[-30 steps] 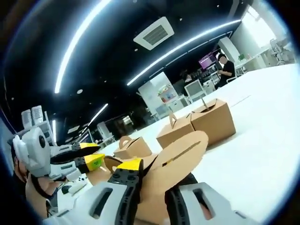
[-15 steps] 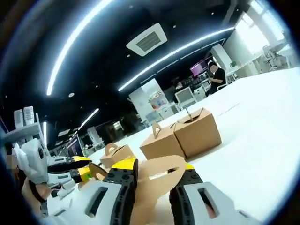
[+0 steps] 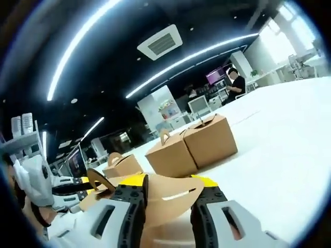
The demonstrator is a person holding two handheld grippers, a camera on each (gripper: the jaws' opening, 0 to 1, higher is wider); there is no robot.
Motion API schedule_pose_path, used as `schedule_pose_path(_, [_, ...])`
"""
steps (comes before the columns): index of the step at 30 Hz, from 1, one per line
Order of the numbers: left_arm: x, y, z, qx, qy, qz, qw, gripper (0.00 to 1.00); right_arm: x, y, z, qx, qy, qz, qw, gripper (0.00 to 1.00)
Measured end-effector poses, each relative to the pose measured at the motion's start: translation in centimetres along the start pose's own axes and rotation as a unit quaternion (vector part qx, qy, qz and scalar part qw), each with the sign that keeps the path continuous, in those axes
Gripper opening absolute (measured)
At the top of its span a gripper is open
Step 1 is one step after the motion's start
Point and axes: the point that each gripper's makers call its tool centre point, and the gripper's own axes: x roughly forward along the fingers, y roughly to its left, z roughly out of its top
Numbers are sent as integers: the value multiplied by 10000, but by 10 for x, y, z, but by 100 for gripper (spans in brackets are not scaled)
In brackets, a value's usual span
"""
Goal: Pick up one paper box from the group, open the paper box, and remove the item inside
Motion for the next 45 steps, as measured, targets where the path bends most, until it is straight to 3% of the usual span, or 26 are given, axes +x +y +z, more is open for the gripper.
schedule_pose_path(2, [0,1,-1,-18,6,-4,10000,15,0,-3,-2,334,23,-31,9994,34])
schedule_pose_path(10, [0,-1,-6,-26,58,-34,10000,15,-1,-10,-5,-192,133,-189,9995,47])
schedule_pose_path(24, [-1,-9,-18,-51,176,-70,9998,15,-4,-16,-14,-1047,268,-410,9933,37])
schedule_pose_path(38, [-1,-25,-27,-18,281,-229,9993,15,-6,-18,-23,-1349,400,-420,9892,34])
schedule_pose_path(45, [-15,-19,-44,-108,478,-329,9983,19,-21,-28,5,-1085,185,-377,9932,36])
